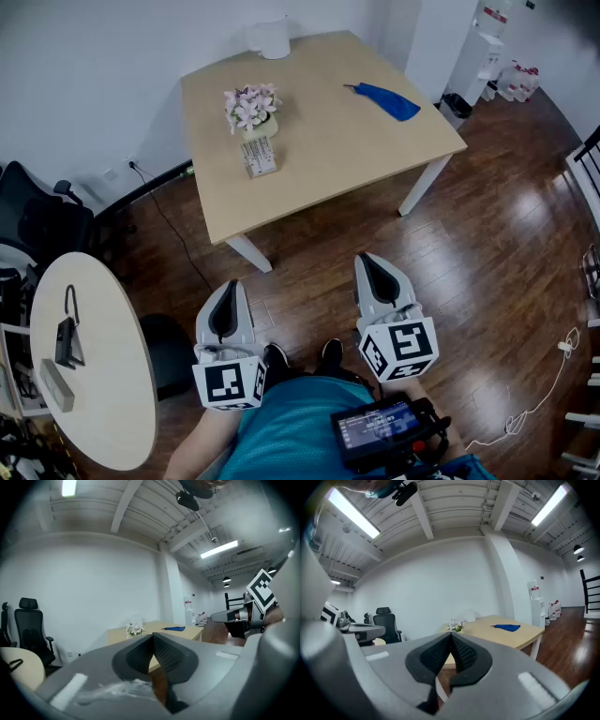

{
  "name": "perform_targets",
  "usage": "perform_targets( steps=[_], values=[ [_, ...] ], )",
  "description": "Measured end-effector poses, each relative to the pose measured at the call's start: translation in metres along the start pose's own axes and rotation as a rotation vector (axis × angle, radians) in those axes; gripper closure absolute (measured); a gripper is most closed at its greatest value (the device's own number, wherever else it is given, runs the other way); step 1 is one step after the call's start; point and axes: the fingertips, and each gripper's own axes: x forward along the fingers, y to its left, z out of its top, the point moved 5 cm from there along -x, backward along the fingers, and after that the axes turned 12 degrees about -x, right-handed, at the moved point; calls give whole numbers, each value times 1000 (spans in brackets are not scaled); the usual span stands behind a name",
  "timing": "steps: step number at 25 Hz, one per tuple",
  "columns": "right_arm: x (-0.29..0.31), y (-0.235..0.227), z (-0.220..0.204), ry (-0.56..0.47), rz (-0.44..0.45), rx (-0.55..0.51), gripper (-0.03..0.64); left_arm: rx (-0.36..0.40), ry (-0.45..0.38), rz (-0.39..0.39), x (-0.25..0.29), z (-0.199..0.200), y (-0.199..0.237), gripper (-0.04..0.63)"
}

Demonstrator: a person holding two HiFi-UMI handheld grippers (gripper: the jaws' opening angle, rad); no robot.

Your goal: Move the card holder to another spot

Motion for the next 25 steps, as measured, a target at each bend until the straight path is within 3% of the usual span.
perform_targets(
  steps=[5, 11, 17, 25],
  values=[
    [9, -14, -1, -14, 13, -11, 624, -3, -11, 10, 6, -3, -14, 583],
    [32, -10, -1, 11, 27, -42, 624, -28, -10, 25, 23, -8, 3, 583],
    [72, -2, 7, 33, -6, -83, 624, -71, -15, -38, 71, -9, 34, 583],
    [143, 16, 47, 51, -104, -119, 624, -79, -52, -141, 148, 25, 106, 583]
  ],
)
